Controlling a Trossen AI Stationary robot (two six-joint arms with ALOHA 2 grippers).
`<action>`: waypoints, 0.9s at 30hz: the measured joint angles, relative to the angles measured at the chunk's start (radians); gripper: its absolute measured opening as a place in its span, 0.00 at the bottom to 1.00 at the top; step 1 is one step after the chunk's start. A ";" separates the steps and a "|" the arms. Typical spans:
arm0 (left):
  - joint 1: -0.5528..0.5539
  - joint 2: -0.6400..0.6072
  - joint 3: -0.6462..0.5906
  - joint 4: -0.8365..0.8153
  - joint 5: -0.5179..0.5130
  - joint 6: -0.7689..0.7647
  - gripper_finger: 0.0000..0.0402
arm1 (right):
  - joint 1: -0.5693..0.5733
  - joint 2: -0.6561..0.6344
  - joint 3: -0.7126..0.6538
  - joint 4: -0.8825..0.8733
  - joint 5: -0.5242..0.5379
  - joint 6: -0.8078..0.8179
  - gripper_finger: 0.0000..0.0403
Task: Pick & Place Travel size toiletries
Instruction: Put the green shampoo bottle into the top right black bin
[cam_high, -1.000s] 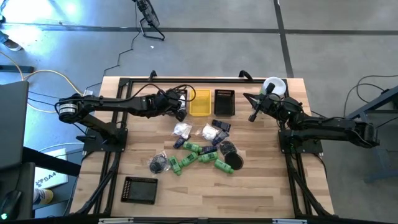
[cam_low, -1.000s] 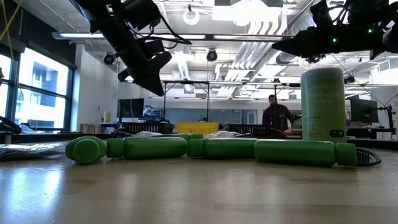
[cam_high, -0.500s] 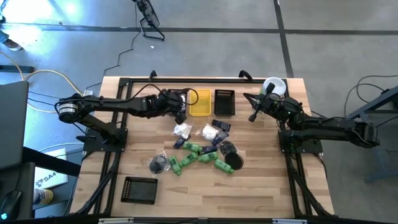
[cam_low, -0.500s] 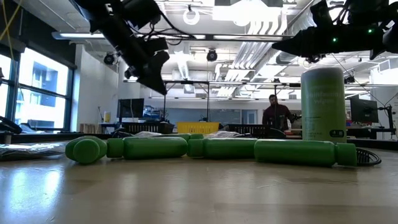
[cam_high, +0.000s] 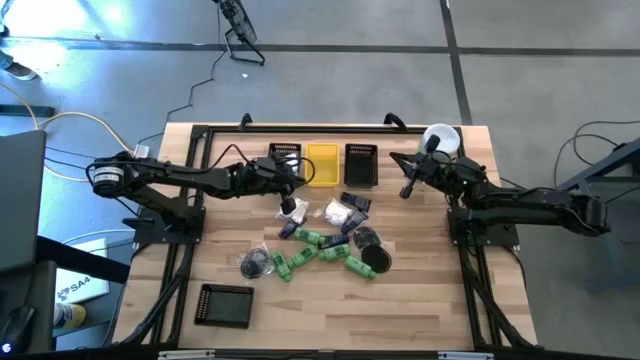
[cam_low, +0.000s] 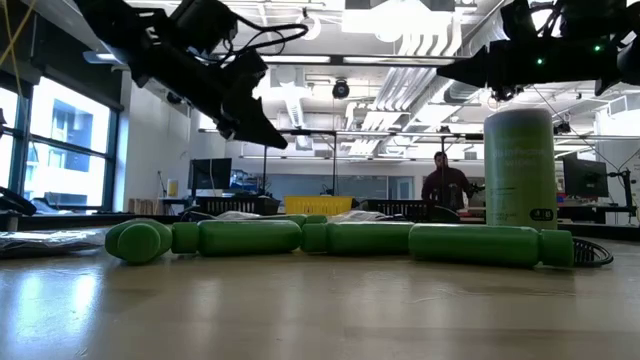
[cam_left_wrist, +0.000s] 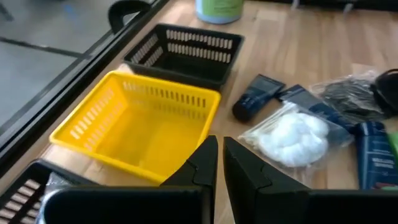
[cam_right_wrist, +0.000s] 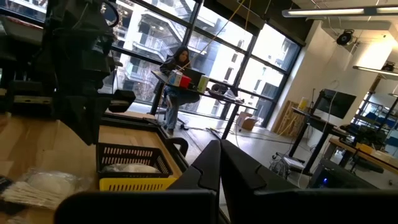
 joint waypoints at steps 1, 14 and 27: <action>0.000 -0.009 -0.003 -0.004 0.009 0.008 0.05 | 0.000 0.000 0.000 0.000 0.000 0.000 0.00; 0.000 -0.057 -0.003 -0.010 0.371 0.092 0.05 | -0.001 0.000 0.000 0.002 0.002 0.000 0.00; 0.000 -0.056 -0.003 -0.040 0.372 0.064 0.05 | -0.001 0.000 0.000 0.002 0.002 0.000 0.00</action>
